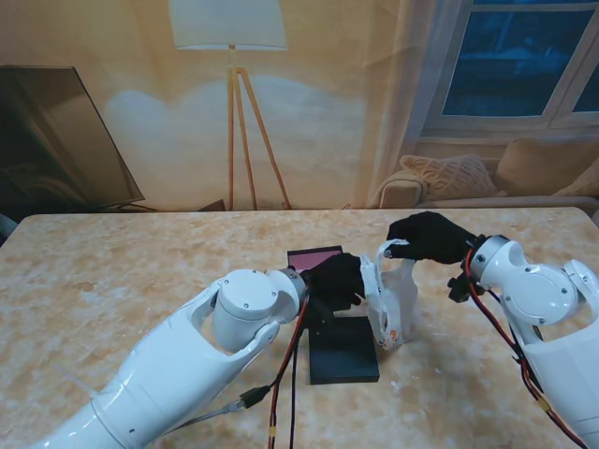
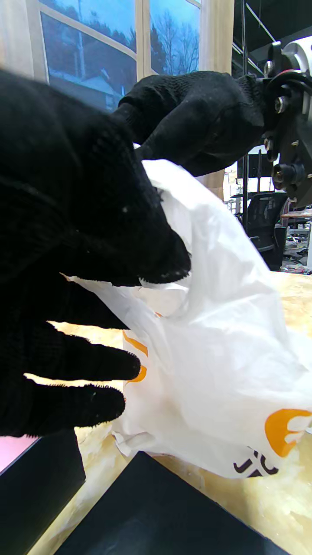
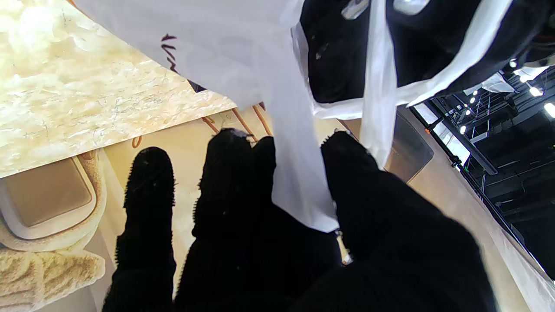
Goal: Pack mini donuts into a plastic bag, tie the opening and put the bag into the gift box
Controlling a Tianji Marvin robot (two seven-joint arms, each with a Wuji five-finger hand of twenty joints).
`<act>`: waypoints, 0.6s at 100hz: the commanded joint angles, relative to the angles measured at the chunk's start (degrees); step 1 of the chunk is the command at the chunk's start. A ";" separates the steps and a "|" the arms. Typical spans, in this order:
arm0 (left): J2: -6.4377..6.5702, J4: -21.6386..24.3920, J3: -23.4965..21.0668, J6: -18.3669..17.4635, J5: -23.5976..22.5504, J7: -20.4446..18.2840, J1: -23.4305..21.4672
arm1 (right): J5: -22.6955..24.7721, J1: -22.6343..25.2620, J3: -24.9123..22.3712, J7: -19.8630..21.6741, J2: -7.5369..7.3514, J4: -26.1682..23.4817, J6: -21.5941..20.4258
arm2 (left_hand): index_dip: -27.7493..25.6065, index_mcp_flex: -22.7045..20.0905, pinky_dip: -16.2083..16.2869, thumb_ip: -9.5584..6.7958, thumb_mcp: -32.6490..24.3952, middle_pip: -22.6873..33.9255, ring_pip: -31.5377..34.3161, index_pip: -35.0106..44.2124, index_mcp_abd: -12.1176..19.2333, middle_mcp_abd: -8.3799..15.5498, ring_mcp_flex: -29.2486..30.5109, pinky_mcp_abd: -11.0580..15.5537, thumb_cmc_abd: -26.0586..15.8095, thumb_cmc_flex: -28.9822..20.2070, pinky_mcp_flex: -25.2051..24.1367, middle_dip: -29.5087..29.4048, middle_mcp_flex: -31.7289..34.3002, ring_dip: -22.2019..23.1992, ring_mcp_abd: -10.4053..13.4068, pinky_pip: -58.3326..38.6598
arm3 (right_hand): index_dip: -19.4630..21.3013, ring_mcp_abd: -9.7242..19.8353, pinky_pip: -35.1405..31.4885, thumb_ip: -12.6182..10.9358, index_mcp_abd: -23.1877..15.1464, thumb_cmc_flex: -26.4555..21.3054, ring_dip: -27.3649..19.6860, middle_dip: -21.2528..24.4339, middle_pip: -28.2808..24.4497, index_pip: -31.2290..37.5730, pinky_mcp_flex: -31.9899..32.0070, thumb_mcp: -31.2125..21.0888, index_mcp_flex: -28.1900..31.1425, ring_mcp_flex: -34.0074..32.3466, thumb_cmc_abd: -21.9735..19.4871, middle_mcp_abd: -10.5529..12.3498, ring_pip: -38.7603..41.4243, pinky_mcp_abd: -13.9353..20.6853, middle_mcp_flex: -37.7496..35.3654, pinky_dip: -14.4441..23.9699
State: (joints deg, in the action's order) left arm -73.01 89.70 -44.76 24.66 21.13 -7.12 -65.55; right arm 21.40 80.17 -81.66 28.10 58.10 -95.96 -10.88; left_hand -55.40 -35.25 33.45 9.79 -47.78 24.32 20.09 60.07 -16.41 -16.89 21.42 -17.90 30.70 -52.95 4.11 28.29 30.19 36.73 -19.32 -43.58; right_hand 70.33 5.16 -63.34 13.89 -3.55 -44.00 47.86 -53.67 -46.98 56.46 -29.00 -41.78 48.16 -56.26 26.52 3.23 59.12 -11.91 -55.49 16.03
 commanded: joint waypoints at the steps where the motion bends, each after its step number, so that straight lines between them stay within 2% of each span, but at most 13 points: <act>1: -0.28 0.52 0.17 -0.22 -0.93 0.09 -0.01 | -0.19 0.50 0.16 1.12 0.10 -0.06 0.28 | 1.88 1.35 1.30 -0.63 3.48 0.87 1.32 -1.59 2.91 1.05 2.17 -0.31 -1.52 -1.06 0.49 1.03 1.93 1.61 -0.19 -1.33 | 3.72 0.59 -1.25 -3.47 -23.45 -17.18 0.30 -1.14 -2.38 19.82 0.49 -22.45 4.30 0.30 2.06 4.09 1.33 -0.30 0.44 -0.63; 5: -0.39 0.46 0.42 -0.51 -1.86 0.67 -0.04 | -0.28 0.51 0.15 1.23 0.08 -0.01 0.22 | 7.39 0.77 1.49 0.29 6.47 0.67 1.62 -6.41 4.65 1.35 2.48 -0.61 -0.88 -1.12 0.69 0.85 2.25 1.83 -0.15 -1.71 | 3.72 0.66 -1.24 -3.51 -23.45 -17.11 0.31 -1.16 -2.39 19.82 0.50 -22.53 4.30 0.25 2.06 4.10 1.35 -0.32 0.38 -0.62; 11: -0.51 0.32 0.77 -0.88 -3.11 1.44 0.01 | -0.41 0.54 0.14 1.29 0.07 0.03 0.15 | 14.85 -0.42 1.85 1.34 9.35 0.36 1.84 -13.29 5.23 1.45 2.48 -1.04 0.68 0.32 0.69 0.46 2.15 2.03 -0.07 -2.13 | 3.67 0.62 -1.26 -3.55 -23.35 -17.08 0.30 -1.18 -2.37 19.76 0.44 -22.65 4.47 0.24 2.11 4.14 1.34 -0.33 0.35 -0.59; 18: -0.63 0.12 1.12 -1.36 -4.29 2.13 0.08 | -0.58 0.54 0.14 1.36 0.06 0.05 0.14 | 20.60 -4.13 2.59 2.26 4.02 -0.12 1.97 -22.82 4.24 1.42 2.63 -1.36 1.40 5.67 0.91 -0.45 2.20 2.07 0.16 -2.66 | 3.62 0.56 -1.22 -3.53 -23.30 -17.07 0.33 -1.22 -2.36 19.69 0.50 -22.73 4.64 0.22 2.14 4.13 1.37 -0.34 0.32 -0.61; 21: -0.63 0.06 1.20 -1.50 -4.54 2.22 0.11 | -0.62 0.52 0.15 1.41 0.05 0.07 0.11 | 22.07 -5.30 2.82 1.64 0.82 -0.17 2.11 -26.19 3.67 1.31 2.68 -1.45 1.66 8.57 0.94 -0.69 2.26 2.18 0.16 -2.80 | 3.62 0.57 -1.24 -3.55 -23.29 -17.06 0.34 -1.23 -2.36 19.67 0.44 -22.75 4.66 0.21 2.14 4.14 1.39 -0.35 0.27 -0.59; 26: -0.69 0.03 1.28 -1.64 -4.99 2.58 0.07 | -0.69 0.50 0.14 1.50 0.03 0.11 0.04 | 24.66 -6.61 3.08 -0.99 -3.40 -0.31 2.27 -30.72 2.82 1.18 2.59 -1.46 1.61 12.22 0.95 -0.90 1.98 2.38 0.21 -2.98 | 3.62 0.57 -1.24 -3.54 -23.30 -17.06 0.35 -1.25 -2.38 19.67 0.42 -22.77 4.70 0.16 2.21 4.08 1.41 -0.38 0.24 -0.58; 33: -0.72 -0.10 1.40 -2.07 -5.50 2.86 0.08 | -0.83 0.49 0.15 1.61 0.01 0.15 -0.02 | 27.32 -7.48 3.20 -0.89 -5.47 -1.15 1.89 -34.97 3.25 1.03 2.17 -1.39 3.62 13.88 0.76 -1.56 1.56 2.17 0.29 -2.88 | 3.62 0.51 -1.29 -3.54 -23.33 -17.05 0.36 -1.26 -2.37 19.66 0.34 -22.82 4.84 0.13 2.22 4.10 1.43 -0.42 0.15 -0.57; 46: -0.74 -0.05 1.53 -2.32 -6.02 3.14 0.03 | -1.11 0.37 0.30 1.71 0.00 0.39 -0.15 | 29.71 -8.44 2.85 -0.34 -7.95 -3.08 0.69 -39.15 5.28 0.69 0.46 -1.25 6.57 15.09 -0.17 -3.05 -0.07 1.37 0.57 -1.85 | 3.67 0.54 -1.33 -3.56 -23.30 -17.05 0.33 -1.29 -2.33 19.64 0.29 -22.93 4.91 0.07 2.26 4.08 1.42 -0.49 0.16 -0.57; 53: -0.84 0.09 1.65 -1.99 -6.17 3.40 0.01 | -1.22 0.24 0.45 1.79 -0.01 0.59 -0.28 | 26.56 -10.66 2.72 -0.09 -8.89 -3.23 0.17 -34.36 7.06 0.59 -0.45 -0.89 7.44 15.20 -0.73 -3.17 -1.14 0.95 0.72 -1.16 | 3.69 0.51 -1.33 -3.53 -23.30 -17.00 0.35 -1.31 -2.33 19.63 0.36 -22.94 4.92 0.10 2.29 4.05 1.43 -0.47 0.11 -0.59; 60: -0.93 0.17 1.82 -1.81 -6.24 3.60 0.03 | -1.34 0.13 0.60 1.84 -0.02 0.81 -0.43 | 21.85 -10.98 2.51 3.81 -7.57 -3.55 -0.47 -28.78 7.94 0.45 -1.19 -0.75 9.16 13.69 -1.19 -3.28 -1.93 0.36 0.76 -0.41 | 3.70 0.59 -1.33 -3.55 -23.30 -16.98 0.34 -1.28 -2.28 19.63 0.34 -22.96 4.92 0.03 2.24 4.14 1.43 -0.45 0.13 -0.60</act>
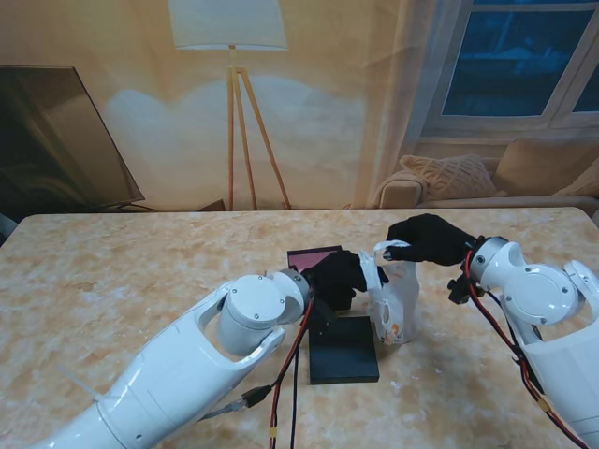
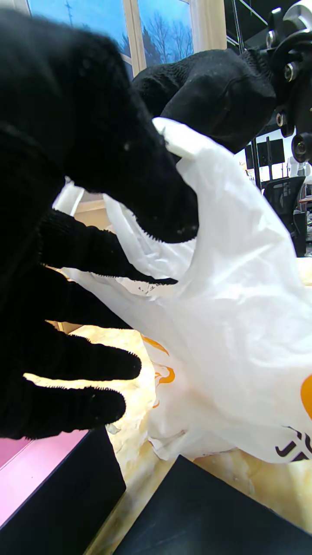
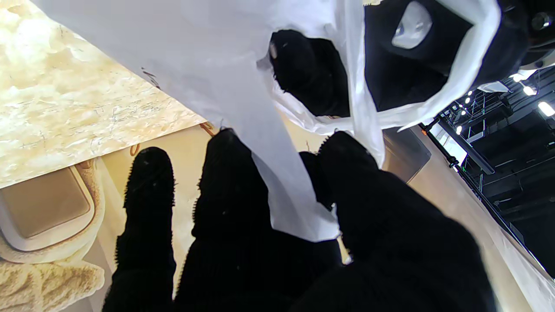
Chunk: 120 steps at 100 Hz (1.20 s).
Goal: Pack mini donuts into a plastic bag, tie the opening and put the bag into the gift box
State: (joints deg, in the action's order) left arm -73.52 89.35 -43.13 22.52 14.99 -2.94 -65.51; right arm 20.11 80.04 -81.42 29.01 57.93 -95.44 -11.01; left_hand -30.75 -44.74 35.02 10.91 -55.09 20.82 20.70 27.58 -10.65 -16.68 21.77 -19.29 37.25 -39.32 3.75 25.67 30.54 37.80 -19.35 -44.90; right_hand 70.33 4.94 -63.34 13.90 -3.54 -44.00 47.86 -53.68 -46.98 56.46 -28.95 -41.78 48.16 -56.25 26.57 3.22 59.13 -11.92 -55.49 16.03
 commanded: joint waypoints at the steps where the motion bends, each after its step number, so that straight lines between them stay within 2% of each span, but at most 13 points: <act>1: -0.44 0.54 0.21 0.36 -0.09 -0.58 -0.01 | -0.07 0.25 0.38 0.94 0.14 0.32 -0.32 | -3.30 -1.39 0.93 3.21 0.11 -0.09 -1.17 4.46 2.29 0.24 -1.65 0.65 2.73 -0.25 -0.85 -0.69 -2.36 -0.78 0.80 0.95 | 3.70 0.80 -1.34 -3.55 -23.30 -16.97 0.34 -1.26 -2.27 19.63 0.29 -22.95 4.92 0.04 2.22 4.15 1.41 -0.45 0.14 -0.60; 10: -0.58 0.84 0.24 0.89 0.33 -0.38 -0.14 | -0.27 0.15 0.55 0.95 0.15 0.56 -0.46 | -7.23 0.90 0.88 5.79 4.67 -0.12 -1.40 16.16 3.84 0.06 -2.00 0.73 4.09 -3.68 -1.09 -0.60 -2.75 -0.97 0.86 1.28 | 3.72 0.79 -1.33 -3.55 -23.30 -16.95 0.34 -1.27 -2.25 19.62 0.28 -22.93 4.92 0.06 2.17 4.16 1.37 -0.37 0.10 -0.61; 22: -0.58 1.06 0.26 1.10 0.49 -0.36 -0.17 | -0.43 0.10 0.64 1.07 0.12 0.75 -0.68 | -10.02 2.88 1.23 4.30 11.70 0.66 -1.09 34.84 5.06 0.37 -1.51 0.66 0.74 -8.18 -0.86 0.06 -2.29 -0.69 0.92 1.11 | 3.73 0.93 -1.29 -3.55 -23.30 -16.93 0.30 -1.23 -2.19 19.61 0.34 -22.85 4.92 0.06 2.16 4.08 1.30 -0.28 0.11 -0.62; 38: -0.64 1.74 -0.65 1.87 2.09 -0.09 -0.86 | -0.47 0.31 0.49 1.08 0.11 0.65 -0.78 | -13.96 4.71 1.34 1.86 18.11 1.31 -0.33 40.13 1.91 -0.01 -0.84 0.42 -5.59 -10.14 -0.85 0.87 -1.87 0.10 0.28 1.15 | 3.75 0.80 -1.29 -3.56 -23.30 -16.97 0.29 -1.24 -2.12 19.61 0.25 -22.78 4.92 0.06 2.17 4.11 1.25 -0.32 0.11 -0.60; 52: -0.70 1.81 -0.77 2.29 2.66 -0.04 -0.97 | -0.76 0.52 0.36 1.26 0.08 0.48 -0.82 | -13.34 7.42 1.47 0.38 19.73 1.56 -0.43 35.47 1.76 0.14 -0.89 0.36 -7.90 -12.09 -0.82 1.30 -1.46 0.40 0.60 1.19 | 3.76 0.80 -1.27 -3.58 -23.30 -16.96 0.32 -1.28 -2.15 19.61 0.26 -22.84 4.92 0.00 2.17 4.19 1.27 -0.35 0.01 -0.60; 57: -0.74 1.68 -0.53 2.09 2.04 0.17 -0.92 | -0.89 0.57 0.30 1.42 0.04 0.44 -0.87 | -5.70 8.96 1.48 0.31 20.13 1.11 -0.69 24.21 0.27 0.15 -1.25 0.31 -8.07 -10.89 -0.87 1.05 -1.99 0.36 0.56 1.34 | 3.74 0.82 -1.28 -3.59 -23.32 -16.97 0.34 -1.28 -2.13 19.59 0.25 -22.87 5.06 0.01 2.19 4.16 1.28 -0.34 0.06 -0.60; 60: -0.75 1.58 -0.34 1.97 1.41 0.33 -0.84 | -0.90 0.59 0.26 1.47 0.03 0.43 -0.96 | -2.83 7.27 1.62 0.28 16.01 0.62 -0.80 13.59 -1.26 -0.10 -1.35 0.32 -9.09 -6.99 -0.84 0.52 -2.28 0.36 0.51 1.30 | 3.73 0.78 -1.29 -3.60 -23.32 -16.96 0.35 -1.30 -2.16 19.56 0.22 -22.88 5.08 0.03 2.17 4.23 1.28 -0.35 -0.02 -0.60; 65: -0.63 1.28 0.01 1.46 0.34 0.18 -0.58 | -0.98 0.64 0.18 1.53 0.01 0.41 -1.11 | 1.18 4.67 1.91 -3.00 10.86 -0.26 -0.92 3.00 -3.10 -0.45 -1.43 0.33 -10.96 -1.31 -0.77 -0.38 -2.38 0.31 0.35 1.22 | 3.73 0.74 -1.26 -3.60 -23.34 -16.98 0.37 -1.33 -2.19 19.54 0.26 -22.92 5.14 -0.03 2.23 4.13 1.33 -0.38 -0.09 -0.62; 83: -0.50 1.05 0.08 0.91 -0.11 -0.11 -0.57 | -1.82 0.98 -0.29 1.78 0.00 -0.10 -1.11 | 7.71 4.12 1.75 -3.29 10.29 -3.89 -2.74 -11.26 -3.18 -1.35 -3.03 0.47 -11.24 1.28 -1.45 -3.76 -4.47 -1.26 -0.01 2.38 | 3.80 0.65 -1.24 -3.53 -23.26 -17.03 0.39 -1.39 -2.22 19.57 0.27 -22.99 5.37 -0.07 2.29 4.03 1.36 -0.44 -0.16 -0.67; 101: -1.14 2.15 -1.28 2.86 4.92 0.86 -1.65 | -2.25 1.08 -0.19 2.03 -0.03 -0.18 -1.06 | 5.73 3.51 1.01 -3.61 11.61 -5.44 -5.28 -9.09 5.39 -0.45 -4.88 0.95 -12.97 -3.84 -2.64 -5.58 -6.37 -3.84 1.14 4.83 | 3.88 0.70 -1.29 -3.53 -23.20 -17.02 0.38 -1.36 -2.15 19.56 0.23 -23.06 5.48 -0.09 2.30 4.12 1.33 -0.48 -0.14 -0.67; 107: -1.33 2.66 -1.79 3.99 6.54 1.13 -2.04 | -2.27 1.09 -0.03 2.03 -0.03 -0.12 -1.01 | 1.29 2.25 1.14 0.12 15.32 -4.94 -5.13 -4.48 7.50 -0.24 -4.90 0.97 -10.94 -8.90 -2.68 -5.33 -6.20 -3.86 1.23 5.15 | 3.91 0.74 -1.28 -3.52 -23.20 -16.96 0.37 -1.36 -2.15 19.55 0.25 -23.06 5.48 -0.11 2.32 4.07 1.31 -0.49 -0.19 -0.68; 111: -1.33 2.76 -1.92 4.27 6.98 1.04 -2.10 | -2.26 1.10 0.05 2.02 -0.02 -0.07 -0.98 | 0.25 0.90 1.25 0.15 20.52 -4.67 -5.13 0.92 7.93 -0.11 -4.93 0.98 -10.28 -14.06 -2.67 -5.08 -6.06 -3.78 1.35 5.22 | 3.92 0.72 -1.29 -3.52 -23.20 -16.96 0.38 -1.37 -2.15 19.54 0.26 -23.08 5.49 -0.13 2.36 4.05 1.31 -0.49 -0.17 -0.67; 120: -1.27 2.74 -1.83 4.43 6.38 0.98 -2.09 | -2.17 1.17 0.06 2.03 -0.02 -0.17 -0.84 | -0.99 -1.10 1.69 -0.53 24.01 -3.29 -4.65 15.30 7.25 0.39 -4.40 1.02 -12.26 -17.39 -2.39 -3.98 -5.17 -3.35 1.58 4.84 | 3.94 0.68 -1.31 -3.52 -23.20 -16.97 0.39 -1.37 -2.13 19.53 0.24 -23.09 5.49 -0.14 2.35 4.01 1.32 -0.48 -0.19 -0.65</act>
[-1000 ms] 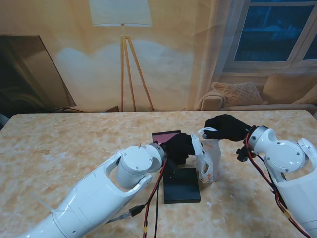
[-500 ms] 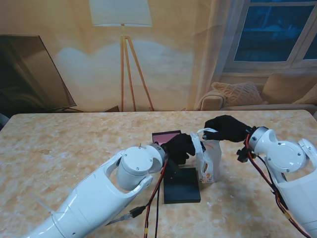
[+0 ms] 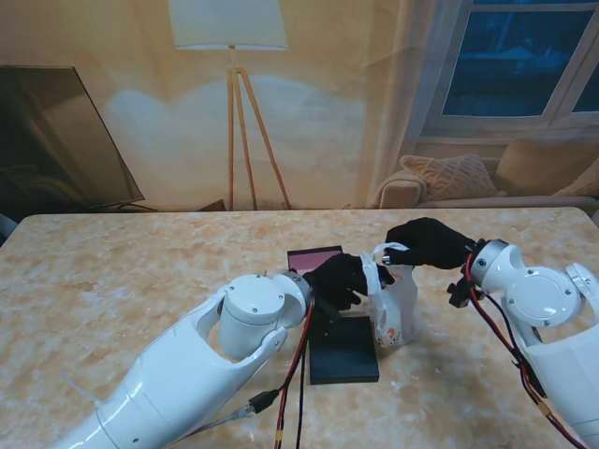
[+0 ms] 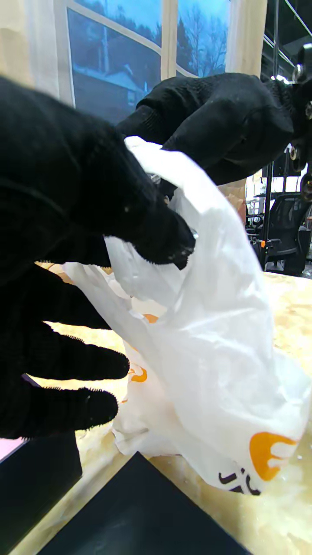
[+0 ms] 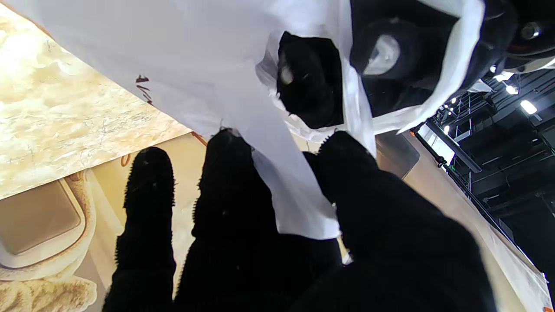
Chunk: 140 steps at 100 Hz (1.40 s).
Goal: Pack mini donuts into a plastic bag, tie the opening and put the bag into the gift box
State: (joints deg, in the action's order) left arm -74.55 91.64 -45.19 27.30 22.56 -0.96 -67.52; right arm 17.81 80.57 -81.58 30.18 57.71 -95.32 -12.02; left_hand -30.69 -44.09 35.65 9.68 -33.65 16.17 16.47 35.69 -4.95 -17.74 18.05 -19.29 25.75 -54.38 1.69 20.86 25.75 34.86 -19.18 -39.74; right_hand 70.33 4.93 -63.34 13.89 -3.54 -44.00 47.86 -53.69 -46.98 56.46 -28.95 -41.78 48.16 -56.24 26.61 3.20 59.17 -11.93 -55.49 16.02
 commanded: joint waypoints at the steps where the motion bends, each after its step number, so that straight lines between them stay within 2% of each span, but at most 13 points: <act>1: -0.21 0.46 0.23 -0.32 -1.21 -1.03 -0.08 | 0.14 0.66 0.20 0.86 0.19 -0.31 0.20 | -1.32 -1.50 1.08 0.65 2.80 1.44 -0.40 8.38 1.35 1.44 -0.65 1.02 -1.04 -2.38 -0.33 0.92 -0.39 -0.38 1.40 -0.32 | 3.95 0.74 -1.30 -3.52 -23.20 -16.95 0.39 -1.35 -2.11 19.53 0.27 -23.08 5.49 -0.16 2.29 4.10 1.28 -0.46 -0.18 -0.66; 10: -0.08 0.63 -0.15 0.26 -0.78 -1.39 -0.23 | 0.29 0.83 -0.07 0.80 0.20 -0.55 0.35 | -6.90 1.51 1.17 0.08 4.74 2.52 -0.53 17.18 -1.96 1.29 -1.02 1.06 -3.23 -1.82 -0.36 2.00 -0.25 -0.35 1.50 -0.29 | 3.97 0.77 -1.29 -3.52 -23.20 -16.89 0.39 -1.34 -2.07 19.52 0.27 -23.03 5.49 -0.16 2.24 4.16 1.25 -0.43 -0.15 -0.64; 28: 0.84 0.16 0.11 -1.13 -2.03 -3.94 0.58 | 0.47 1.27 -0.61 0.70 0.21 -0.92 0.66 | -14.88 2.85 1.79 -1.12 6.05 4.86 2.16 29.75 -6.49 0.56 2.68 0.84 -3.92 0.15 1.50 4.63 2.54 1.74 -0.02 -1.94 | 2.50 0.76 -0.89 -3.48 -22.91 -16.84 -0.72 -0.09 -0.28 16.61 0.37 -21.79 4.66 0.29 2.00 3.81 -0.60 0.03 0.27 -0.13; 39: 1.45 -0.01 0.32 -2.19 -2.62 -5.72 1.08 | 0.77 1.35 -0.63 0.60 0.24 -0.89 0.80 | -20.54 2.09 1.47 -1.99 1.96 5.67 3.13 33.15 -9.26 0.35 3.85 0.48 -4.70 3.22 2.25 5.74 3.87 2.53 -0.31 -3.55 | 0.01 0.70 -0.18 -3.46 -22.27 -16.68 -1.41 1.05 1.30 13.63 0.40 -20.62 3.52 0.62 1.76 3.36 -2.22 0.50 0.65 1.65; 41: 1.51 -0.02 0.34 -2.28 -2.67 -5.87 1.13 | 0.79 1.38 -0.63 0.52 0.26 -0.90 0.89 | -21.31 2.19 1.43 -2.08 1.57 5.79 3.24 33.60 -9.60 0.45 4.01 0.49 -4.82 3.52 2.32 5.86 3.95 2.58 -0.30 -3.68 | -1.71 0.61 0.96 -3.46 -22.06 -16.71 -1.33 1.12 1.75 13.31 0.31 -20.19 3.10 0.75 1.73 3.13 -2.76 0.64 0.78 4.49; 45: 1.63 -0.06 0.39 -2.41 -2.83 -6.23 1.27 | 0.80 1.45 -0.63 0.42 0.29 -0.99 1.13 | -22.97 1.63 1.36 -2.35 0.97 6.17 3.38 34.86 -10.68 0.54 4.17 0.49 -5.39 4.36 2.40 6.13 4.18 2.65 -0.27 -3.88 | -3.03 0.37 1.60 -3.30 -21.50 -16.57 -1.67 1.62 2.52 11.87 0.35 -19.69 2.61 1.01 1.74 2.75 -3.47 0.78 1.00 6.07; 60: 2.22 -0.64 0.62 -2.86 -3.53 -8.24 2.15 | 0.94 1.57 -0.70 0.50 0.28 -1.11 1.55 | -28.36 -0.59 0.91 -2.71 -1.15 6.50 3.77 36.42 -13.22 0.19 4.41 0.33 -6.60 7.35 2.48 6.77 4.57 2.96 -0.74 -4.35 | -6.11 -0.32 2.44 -2.57 -20.40 -16.09 -2.44 2.61 4.61 8.15 0.66 -18.23 1.17 1.60 2.37 1.86 -5.19 0.62 1.40 7.50; 82: 3.23 -1.87 1.15 -3.86 -4.67 -11.81 3.85 | 0.77 1.65 -0.94 1.79 0.01 -1.23 1.78 | -30.97 -1.64 0.76 -2.30 -1.91 6.35 3.99 36.30 -12.62 0.00 5.12 0.03 -7.05 8.86 2.97 6.79 5.62 3.03 -0.99 -4.94 | -13.75 -2.29 3.70 -1.03 -16.96 -12.50 -3.28 3.14 10.04 -0.31 1.70 -14.36 -2.91 3.50 3.96 -0.43 -9.36 0.23 2.48 8.70; 96: 3.27 -2.38 1.36 -4.24 -4.59 -12.37 4.26 | 0.56 1.69 -1.22 2.82 -0.19 -1.40 1.98 | -31.20 -0.60 0.64 -1.74 -1.01 6.07 4.00 35.67 -11.49 -0.20 5.14 -0.18 -6.18 8.31 2.85 6.70 5.60 3.05 -1.30 -4.90 | -25.02 -2.52 4.74 -2.05 -16.22 -5.22 -3.65 2.64 14.27 -3.13 3.06 -7.79 -11.87 5.95 3.33 -2.34 -12.85 0.05 5.42 9.48; 111: 3.21 -3.23 1.64 -4.33 -3.96 -13.14 4.89 | 0.70 2.11 -1.73 2.90 -0.27 -1.58 1.26 | -31.59 2.68 0.41 -0.52 0.87 5.49 3.62 34.76 -10.61 -0.19 4.45 -0.38 -4.91 7.33 2.49 6.64 4.94 2.95 -1.14 -4.48 | -32.11 -3.12 5.60 -2.27 -11.54 0.00 -7.54 6.02 15.99 -6.72 4.60 -4.44 -19.09 9.36 2.79 -4.33 -16.24 -0.24 11.22 9.95; 120: 2.86 -3.18 1.54 -3.73 -3.45 -12.31 4.66 | 0.71 2.45 -2.20 2.96 -0.32 -1.74 0.86 | -31.53 2.72 0.48 0.12 2.15 5.60 3.66 34.16 -10.68 -0.06 4.36 -0.20 -7.31 8.48 2.38 6.81 4.80 3.03 -1.00 -4.47 | -32.36 -4.26 6.35 -4.02 -8.38 3.77 -9.31 13.71 16.26 -13.52 6.04 -2.27 -20.77 11.75 0.04 -6.08 -18.97 -0.58 15.65 10.63; 131: 2.72 -3.17 1.64 -3.46 -3.35 -11.97 4.64 | 0.86 3.05 -2.83 1.75 -0.10 -2.06 0.25 | -32.19 2.18 0.61 0.23 3.11 5.65 3.55 34.16 -10.49 0.18 4.13 -0.05 -10.09 9.82 2.25 6.91 4.47 3.03 -0.77 -4.41 | -30.76 -5.04 6.63 -9.31 -4.64 7.97 -10.08 14.87 17.45 -23.13 7.26 -0.80 -22.36 13.67 -4.50 -7.79 -20.34 -1.04 19.26 11.27; 140: 2.67 -3.10 1.67 -3.30 -3.39 -11.81 4.64 | 0.86 3.73 -3.47 0.31 0.16 -2.47 -0.45 | -32.44 2.41 0.67 0.14 3.16 5.61 3.43 33.92 -10.23 0.16 3.92 0.02 -10.06 10.22 2.14 6.90 4.14 2.98 -0.74 -4.31 | -30.55 -5.71 6.87 -9.48 -3.13 9.33 -10.57 15.27 18.23 -26.70 8.26 0.34 -24.86 15.35 -5.21 -8.92 -21.23 -1.38 21.76 11.43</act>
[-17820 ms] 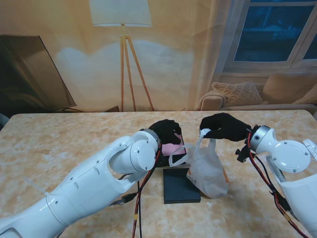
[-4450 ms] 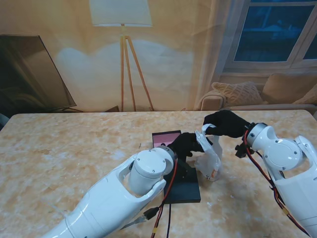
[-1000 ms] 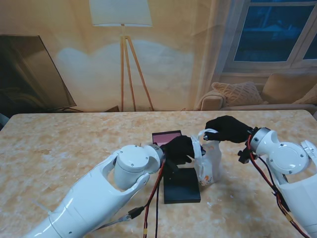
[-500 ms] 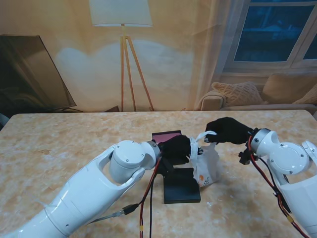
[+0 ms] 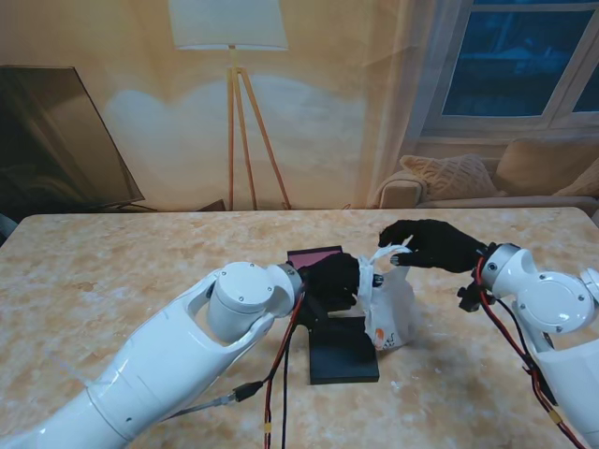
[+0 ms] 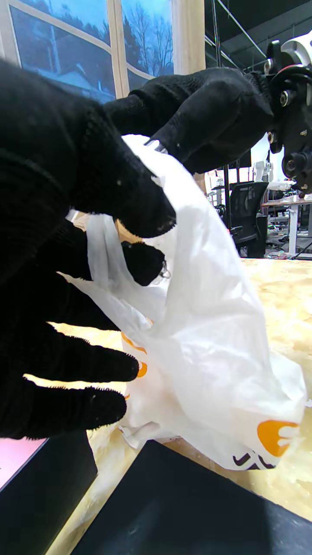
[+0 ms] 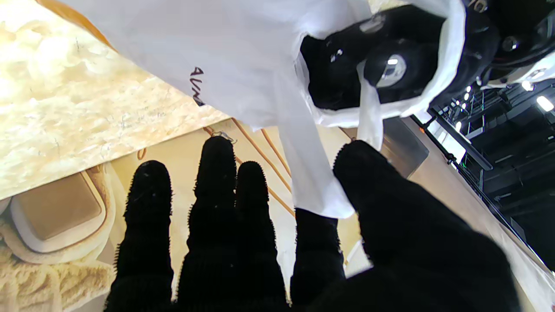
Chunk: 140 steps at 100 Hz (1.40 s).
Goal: Pack mini donuts into a plastic bag, tie the opening and put the bag into the gift box
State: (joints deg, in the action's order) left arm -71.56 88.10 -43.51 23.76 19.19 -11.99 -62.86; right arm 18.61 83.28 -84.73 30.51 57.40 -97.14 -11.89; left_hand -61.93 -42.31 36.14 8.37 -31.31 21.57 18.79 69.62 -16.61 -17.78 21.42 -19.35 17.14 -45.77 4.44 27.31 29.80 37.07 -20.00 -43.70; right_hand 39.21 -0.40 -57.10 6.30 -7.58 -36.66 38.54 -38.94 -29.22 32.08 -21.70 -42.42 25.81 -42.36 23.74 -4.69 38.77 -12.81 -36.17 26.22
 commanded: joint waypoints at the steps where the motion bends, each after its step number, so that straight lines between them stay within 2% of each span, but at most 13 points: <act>1: -0.32 0.44 0.00 0.24 -0.05 -0.77 -0.02 | 0.08 1.10 -0.39 -0.18 0.50 -0.69 -0.66 | -1.21 0.65 0.18 1.44 0.80 0.21 1.11 -0.04 1.45 0.15 0.57 0.09 -1.41 1.63 -0.60 0.45 0.09 0.77 0.09 -0.35 | 0.55 -0.41 0.63 -1.88 0.97 2.09 -1.31 0.57 0.57 -2.58 1.07 1.08 -2.77 1.65 -2.39 -1.09 -0.94 -0.56 2.69 1.25; 16: -0.43 0.55 -0.04 0.35 -0.11 -0.35 -0.14 | 0.53 2.05 -1.36 -1.74 0.73 -1.19 -1.89 | -1.92 -0.02 0.37 1.19 0.10 0.36 1.15 0.52 1.36 0.22 0.60 0.10 -1.70 2.75 -0.59 0.50 0.09 0.79 0.13 -0.35 | -0.50 -1.15 0.93 -1.87 2.25 3.14 -2.18 1.40 1.93 -6.43 2.22 2.21 -6.70 3.38 -2.89 -2.27 -2.40 -0.75 5.27 1.37; 49: -0.65 0.53 0.13 0.37 0.14 0.05 -0.15 | 1.09 3.56 -2.89 -4.66 1.17 -2.22 -4.51 | -4.15 -0.50 0.90 1.19 -3.07 0.72 1.44 2.39 1.04 0.08 0.64 0.02 -1.12 5.18 -0.45 0.62 0.00 0.98 0.00 -0.30 | -0.49 -1.13 0.87 -1.91 3.38 4.50 -2.19 0.66 0.67 -8.68 2.97 3.65 -8.05 4.75 -3.50 -3.31 -1.93 -0.78 7.43 1.69; 62: -0.67 0.58 0.08 0.31 0.06 0.26 -0.24 | 1.09 4.13 -3.55 -4.30 1.02 -2.81 -5.20 | -5.76 -1.33 1.07 0.85 -5.40 0.90 1.61 3.79 0.78 0.08 0.61 -0.01 -0.53 7.18 -0.39 0.72 0.07 1.11 0.02 -0.32 | 0.24 -0.50 0.94 -1.84 3.31 6.30 0.88 -3.45 -3.07 -9.25 3.53 4.71 -8.16 6.06 -3.74 -3.50 2.70 -0.94 8.84 1.85; 79: -0.67 0.70 0.06 0.30 -0.24 0.49 -0.29 | 1.69 4.64 -4.08 -4.55 1.01 -3.02 -6.13 | -8.57 -2.90 1.05 -0.87 -8.52 1.07 1.75 6.00 0.20 -0.12 0.55 0.03 -0.47 9.84 -0.35 0.89 -0.09 1.20 -0.11 -0.38 | 1.66 1.18 0.23 -1.87 4.09 7.14 7.23 -10.82 -8.38 -8.97 3.46 5.92 -7.71 7.22 -4.26 -3.29 11.08 -0.73 9.96 2.57; 84: -0.66 0.75 0.04 0.33 -0.35 0.52 -0.30 | 1.45 5.20 -4.40 -5.26 1.16 -3.50 -6.29 | -8.93 -3.14 1.03 -1.00 -8.73 1.02 1.73 6.19 0.11 -0.19 0.45 -0.05 -0.36 10.29 -0.41 0.88 -0.19 1.20 -0.14 -0.36 | 3.14 2.76 -0.91 -1.88 3.44 7.02 10.26 -14.38 -12.05 -7.44 2.57 6.18 -6.77 6.02 -4.46 -2.00 15.77 -0.33 8.87 3.18; 93: -0.64 0.79 0.00 0.40 -0.49 0.60 -0.31 | 0.85 6.82 -5.48 -5.69 1.22 -5.05 -7.15 | -9.59 -3.46 1.02 -1.02 -9.00 0.93 1.67 6.78 -0.13 -0.27 0.31 0.01 -0.29 10.73 -0.38 0.85 -0.33 1.16 -0.23 -0.42 | 6.41 8.67 -4.98 -1.90 2.26 6.56 17.48 -22.75 -21.65 -4.14 -1.85 6.79 -5.05 0.34 -4.97 3.29 29.05 1.46 4.11 5.33; 103: -0.67 0.85 -0.10 0.57 -0.54 0.75 -0.35 | 1.02 8.82 -6.96 -5.97 1.13 -6.94 -9.27 | -10.06 -3.45 1.00 -0.99 -9.11 0.81 1.65 7.00 -0.04 -0.33 0.12 0.05 -0.34 11.02 -0.50 0.81 -0.55 1.14 -0.22 -0.40 | 10.52 13.34 -11.57 -1.92 -0.99 6.50 19.98 -28.48 -27.65 1.16 -8.86 7.48 -1.32 -6.98 -5.44 8.35 36.86 3.99 -2.99 8.97; 106: -0.70 0.88 -0.16 0.64 -0.52 0.86 -0.40 | 1.00 9.36 -7.42 -5.86 1.06 -7.44 -9.80 | -10.14 -3.45 0.98 -0.98 -9.14 0.75 1.60 6.99 -0.02 -0.36 -0.02 0.10 -0.39 11.07 -0.59 0.79 -0.68 1.12 -0.26 -0.36 | 10.27 14.94 -14.86 0.99 -2.94 4.99 19.88 -29.88 -29.09 5.18 -12.37 8.07 0.61 -10.69 -3.73 10.01 39.34 5.18 -6.97 10.63; 110: -0.74 0.95 -0.24 0.72 -0.47 1.04 -0.49 | 0.27 9.98 -8.00 -5.00 0.84 -7.97 -10.30 | -10.26 -3.45 0.96 -0.97 -9.17 0.70 1.56 6.96 0.00 -0.36 -0.12 0.14 -0.39 11.11 -0.63 0.79 -0.78 1.10 -0.20 -0.34 | 8.02 16.55 -18.00 3.41 -5.22 2.88 19.47 -30.51 -30.66 11.50 -16.37 8.37 2.81 -15.30 -1.24 12.06 41.92 6.32 -11.95 11.34; 116: -0.75 1.03 -0.31 0.77 -0.42 1.16 -0.58 | -2.08 10.64 -8.41 -3.07 0.53 -8.48 -10.32 | -10.42 -3.39 0.96 -0.95 -9.18 0.66 1.56 6.94 0.16 -0.43 -0.14 0.09 -0.33 11.24 -0.67 0.78 -0.83 1.08 -0.25 -0.33 | 5.82 17.94 -21.37 4.32 -7.89 1.30 19.27 -30.91 -32.91 17.95 -20.91 8.43 6.56 -20.59 0.98 13.93 44.84 7.07 -17.82 11.36; 130: -0.71 1.16 -0.45 0.88 -0.30 1.16 -0.71 | -5.16 10.53 -8.73 1.72 -0.44 -7.96 -10.52 | -10.71 -3.05 0.96 -0.91 -9.43 0.52 1.55 6.67 0.50 -0.41 -0.17 0.15 -0.15 11.68 -0.65 0.76 -1.07 1.03 -0.20 -0.32 | 6.52 19.78 -25.32 4.84 -12.51 0.35 19.00 -30.97 -36.06 22.55 -27.48 7.28 15.91 -28.33 2.43 17.06 48.30 8.92 -26.64 11.03; 140: -0.78 1.25 -0.62 1.00 -0.07 1.36 -0.85 | -9.17 9.90 -9.19 8.54 -1.61 -7.22 -8.36 | -10.82 -3.02 0.95 -0.85 -9.49 0.50 1.47 6.53 0.56 -0.32 -0.34 0.17 -0.40 12.34 -0.77 0.77 -1.07 0.99 -0.19 -0.26 | 3.99 19.59 -27.74 5.11 -13.51 -0.03 17.76 -29.96 -37.92 24.52 -29.81 6.54 20.63 -31.60 2.97 17.39 50.34 9.06 -30.73 8.89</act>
State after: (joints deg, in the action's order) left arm -72.01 88.70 -43.89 24.47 18.91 -10.05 -63.48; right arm 11.21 93.27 -93.71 35.73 56.66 -105.14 -22.05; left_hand -71.38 -44.08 36.14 8.38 -39.33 21.67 18.79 74.16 -16.69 -17.94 21.36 -19.37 17.11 -36.39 4.32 27.45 29.80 37.15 -20.00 -43.70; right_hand 45.01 16.14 -81.45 9.28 -18.60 -36.09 56.49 -68.19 -63.02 54.47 -49.71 -35.01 44.11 -71.72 25.19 11.43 86.73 -5.47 -63.57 36.36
